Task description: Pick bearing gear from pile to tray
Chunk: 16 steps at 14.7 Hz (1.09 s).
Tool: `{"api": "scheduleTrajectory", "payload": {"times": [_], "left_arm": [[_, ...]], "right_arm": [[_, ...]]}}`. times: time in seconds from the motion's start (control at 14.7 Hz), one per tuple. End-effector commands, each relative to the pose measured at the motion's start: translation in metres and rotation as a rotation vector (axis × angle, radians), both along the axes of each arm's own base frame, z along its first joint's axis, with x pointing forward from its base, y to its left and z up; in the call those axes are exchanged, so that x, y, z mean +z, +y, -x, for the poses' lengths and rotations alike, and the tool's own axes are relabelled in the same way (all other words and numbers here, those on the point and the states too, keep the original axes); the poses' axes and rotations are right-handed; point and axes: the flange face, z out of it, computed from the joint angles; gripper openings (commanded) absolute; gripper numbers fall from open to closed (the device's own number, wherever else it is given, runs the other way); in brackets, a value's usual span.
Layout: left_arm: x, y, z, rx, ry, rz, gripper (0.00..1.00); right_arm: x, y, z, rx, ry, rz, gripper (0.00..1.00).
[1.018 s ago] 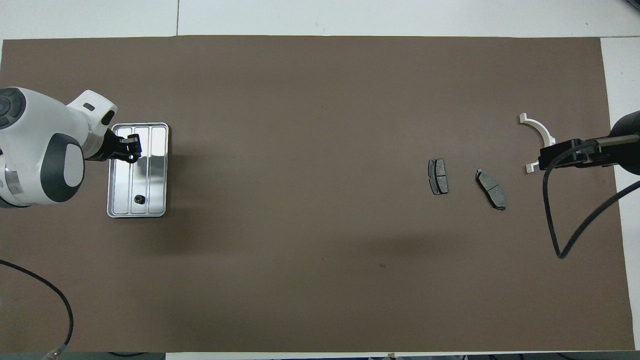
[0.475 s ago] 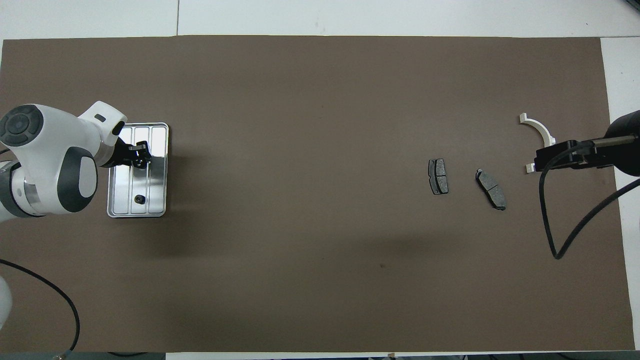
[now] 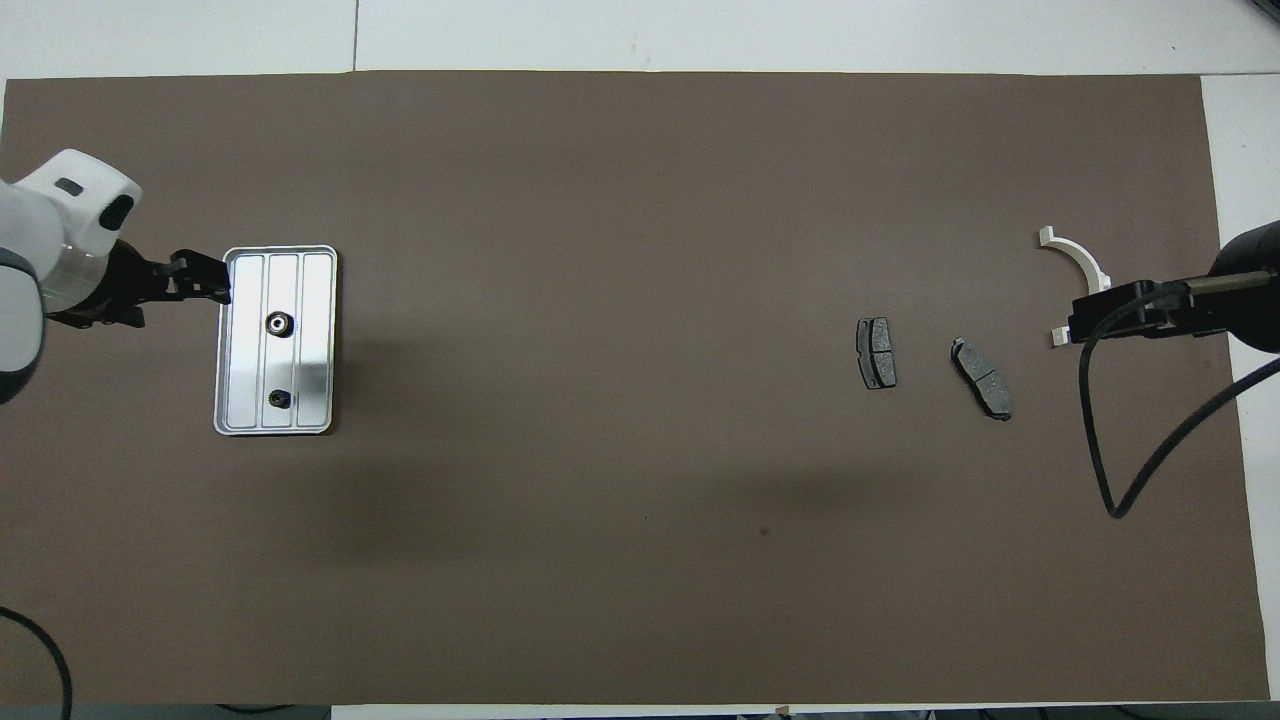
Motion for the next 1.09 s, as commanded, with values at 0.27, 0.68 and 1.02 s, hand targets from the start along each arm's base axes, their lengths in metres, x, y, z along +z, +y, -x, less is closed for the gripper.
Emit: {"api": "scheduleTrajectory", "payload": {"times": [0.27,0.68,1.02], "left_arm": [[0.104,-0.007,0.05,-0.005,0.005,0.001,1.0],[0.101,-0.036,0.042,-0.048,-0.023,0.026,1.0],[0.107,-0.043,0.05,-0.06,0.049,0.036,1.0]], "right_arm": [[0.002,-0.004,0.003,0.0,-0.004,-0.023,1.0],[0.002,-0.005,0.003,0.003,-0.008,-0.019,1.0],[0.002,-0.006,0.003,0.003,-0.011,-0.011,1.0]]}}
